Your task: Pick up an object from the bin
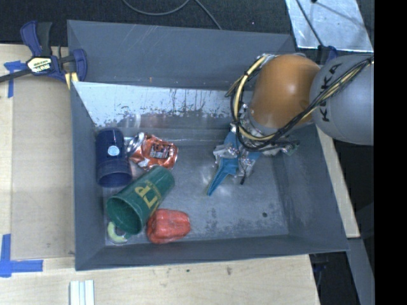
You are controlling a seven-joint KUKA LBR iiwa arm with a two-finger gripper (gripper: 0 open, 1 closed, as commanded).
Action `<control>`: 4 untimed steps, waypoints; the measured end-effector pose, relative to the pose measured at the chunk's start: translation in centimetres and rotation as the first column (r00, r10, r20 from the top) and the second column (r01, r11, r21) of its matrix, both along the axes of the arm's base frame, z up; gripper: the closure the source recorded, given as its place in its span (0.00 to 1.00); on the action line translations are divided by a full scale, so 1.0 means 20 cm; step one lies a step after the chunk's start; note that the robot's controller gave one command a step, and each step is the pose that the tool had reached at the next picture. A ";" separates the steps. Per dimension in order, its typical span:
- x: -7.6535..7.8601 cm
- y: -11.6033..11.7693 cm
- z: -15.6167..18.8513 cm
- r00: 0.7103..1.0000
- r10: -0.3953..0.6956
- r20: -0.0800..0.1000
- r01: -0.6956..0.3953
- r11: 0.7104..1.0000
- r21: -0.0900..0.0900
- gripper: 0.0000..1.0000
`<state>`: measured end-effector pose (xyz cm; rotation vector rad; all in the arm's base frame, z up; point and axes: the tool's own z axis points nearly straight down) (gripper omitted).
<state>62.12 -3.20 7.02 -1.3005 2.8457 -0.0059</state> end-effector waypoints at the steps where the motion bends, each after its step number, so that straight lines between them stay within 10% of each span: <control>1: -0.01 0.00 0.02 1.000 -0.001 -0.002 0.001 1.000 0.001 1.00; 4: 0.00 0.00 0.17 1.000 -0.003 0.000 0.003 1.000 0.001 1.00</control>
Offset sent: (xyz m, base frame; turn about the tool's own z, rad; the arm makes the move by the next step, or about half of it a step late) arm -0.0001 -0.0001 0.0012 0.0000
